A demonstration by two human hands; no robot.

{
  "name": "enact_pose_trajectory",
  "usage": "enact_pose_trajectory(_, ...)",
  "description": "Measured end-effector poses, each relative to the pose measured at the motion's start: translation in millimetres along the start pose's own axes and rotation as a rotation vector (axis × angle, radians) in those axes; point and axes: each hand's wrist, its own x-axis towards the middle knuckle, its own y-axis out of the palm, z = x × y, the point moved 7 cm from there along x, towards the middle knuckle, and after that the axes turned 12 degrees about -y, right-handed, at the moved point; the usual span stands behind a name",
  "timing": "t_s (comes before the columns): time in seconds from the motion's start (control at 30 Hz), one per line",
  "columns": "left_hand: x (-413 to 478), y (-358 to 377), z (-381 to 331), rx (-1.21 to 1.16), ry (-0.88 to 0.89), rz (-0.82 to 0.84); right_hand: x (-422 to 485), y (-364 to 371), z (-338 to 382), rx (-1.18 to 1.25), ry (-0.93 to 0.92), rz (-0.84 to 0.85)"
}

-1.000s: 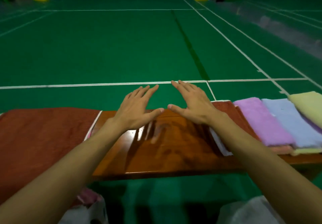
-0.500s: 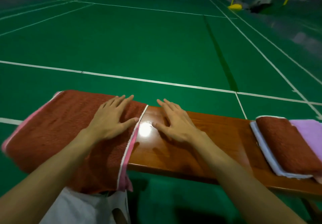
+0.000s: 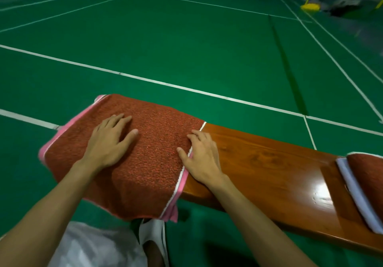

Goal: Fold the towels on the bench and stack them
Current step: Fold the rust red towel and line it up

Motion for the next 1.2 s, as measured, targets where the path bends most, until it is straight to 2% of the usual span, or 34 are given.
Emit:
enact_pose_trajectory(0.1,6,-15,30,0.036,-0.119,-0.167,-11,-8,0,-0.033,0.095,-0.176)
enact_pose_trajectory(0.23,7,-44,67,0.027,-0.325,-0.364,-17,-4,14,0.007,0.152,-0.18)
enact_pose_trajectory(0.33,7,-51,81,-0.025,-0.412,-0.367,-12,-4,20,0.033,0.18,-0.165)
enact_pose_trajectory(0.53,13,-46,76,0.001,-0.444,-0.347,-3,-8,17,0.073,0.2,-0.14)
enact_pose_trajectory(0.73,8,-56,80,-0.081,-0.479,-0.4,-11,-19,8,0.186,0.161,-0.244)
enact_pose_trajectory(1.0,-11,-90,46,-0.292,-0.323,-0.552,-17,-40,8,0.126,0.084,-0.38)
enact_pose_trajectory(1.13,-18,-91,10,-0.404,-0.198,-0.444,-38,-86,-39,0.087,0.215,-0.579)
enact_pose_trajectory(1.2,-18,-83,-16,-0.442,-0.137,-0.375,-52,-106,-78,0.105,0.309,-0.61)
